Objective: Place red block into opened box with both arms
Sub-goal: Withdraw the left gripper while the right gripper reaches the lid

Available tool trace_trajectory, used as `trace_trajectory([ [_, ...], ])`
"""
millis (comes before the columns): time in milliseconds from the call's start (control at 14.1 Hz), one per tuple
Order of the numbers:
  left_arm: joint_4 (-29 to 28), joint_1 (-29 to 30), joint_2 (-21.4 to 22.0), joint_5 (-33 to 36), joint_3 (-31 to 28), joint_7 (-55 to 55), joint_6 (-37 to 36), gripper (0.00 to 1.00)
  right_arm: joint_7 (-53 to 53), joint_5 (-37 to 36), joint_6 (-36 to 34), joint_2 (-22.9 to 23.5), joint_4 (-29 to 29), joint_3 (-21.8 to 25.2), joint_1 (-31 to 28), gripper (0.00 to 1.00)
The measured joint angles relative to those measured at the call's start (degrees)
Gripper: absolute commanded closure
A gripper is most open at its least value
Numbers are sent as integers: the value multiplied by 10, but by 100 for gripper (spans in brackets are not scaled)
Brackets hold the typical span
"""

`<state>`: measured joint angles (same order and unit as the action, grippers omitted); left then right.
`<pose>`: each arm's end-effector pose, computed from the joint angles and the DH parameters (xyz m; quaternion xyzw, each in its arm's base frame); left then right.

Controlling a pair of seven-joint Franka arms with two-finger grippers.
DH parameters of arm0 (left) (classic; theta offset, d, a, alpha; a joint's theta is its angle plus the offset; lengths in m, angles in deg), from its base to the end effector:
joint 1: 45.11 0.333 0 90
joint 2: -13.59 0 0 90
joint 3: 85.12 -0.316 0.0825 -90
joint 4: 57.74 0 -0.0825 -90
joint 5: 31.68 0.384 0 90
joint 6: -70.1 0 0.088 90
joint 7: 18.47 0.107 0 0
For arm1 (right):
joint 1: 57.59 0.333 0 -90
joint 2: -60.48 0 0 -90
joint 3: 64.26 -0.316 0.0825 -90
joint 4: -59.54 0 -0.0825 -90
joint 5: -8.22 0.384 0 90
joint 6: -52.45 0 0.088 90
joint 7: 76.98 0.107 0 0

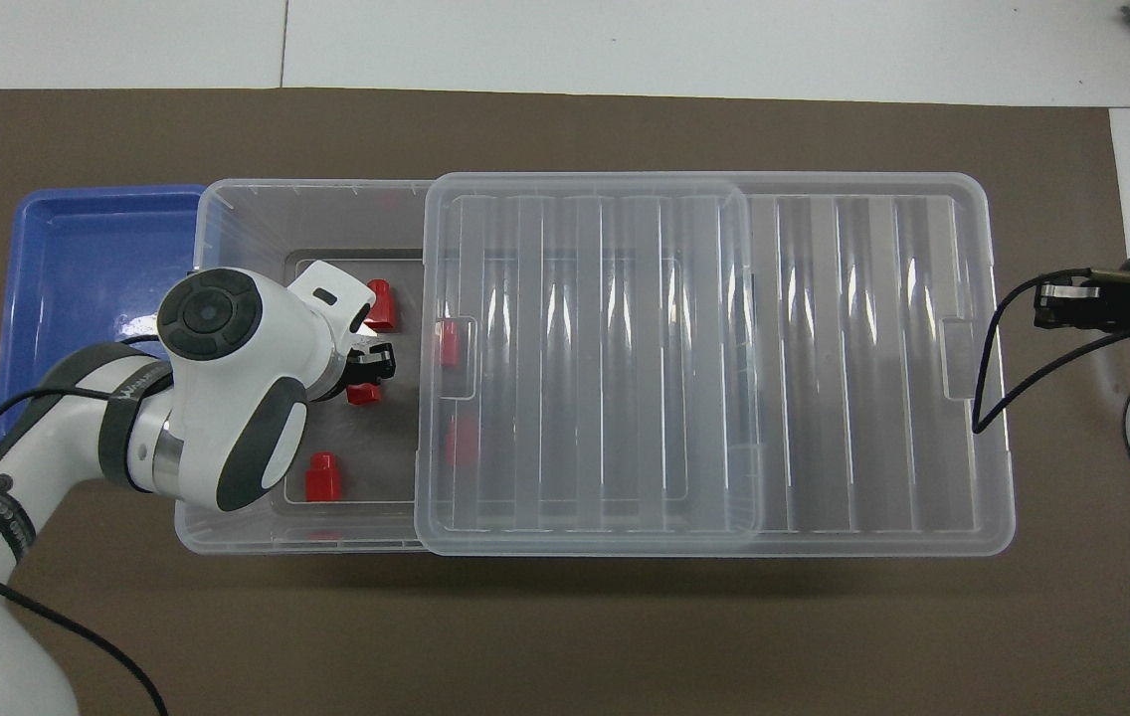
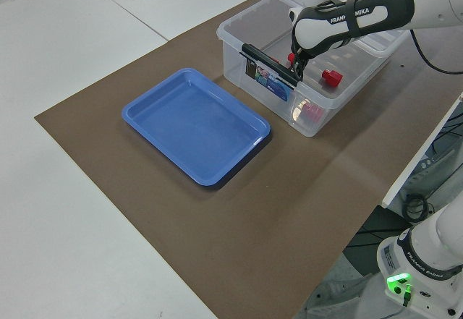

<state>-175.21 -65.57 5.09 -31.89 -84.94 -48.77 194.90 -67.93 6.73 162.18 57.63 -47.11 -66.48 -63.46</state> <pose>0.5365 -0.2022 0.3658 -0.9963 -0.0853 0.0100 0.0028 0.5567 -0.0370 0.5439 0.9929 -0.1067 0.0523 0.0110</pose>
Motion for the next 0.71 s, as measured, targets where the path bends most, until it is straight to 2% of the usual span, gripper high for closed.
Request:
trace_trajectory([
  [71,32,1,6,0,-3,1,-45,11,-1,0,9,0,-10,0,-3,100],
  [142,66,6,13,1,-5,4,-91,0,-1,0,25,0,-22,0,-7,100],
  [425,188,55,41,7,-19,82,-239,0,-17,0,87,5,-67,0,-18,100],
  [708,208,175,86,8,-27,270,-283,0,-20,0,105,27,-77,0,-19,100],
])
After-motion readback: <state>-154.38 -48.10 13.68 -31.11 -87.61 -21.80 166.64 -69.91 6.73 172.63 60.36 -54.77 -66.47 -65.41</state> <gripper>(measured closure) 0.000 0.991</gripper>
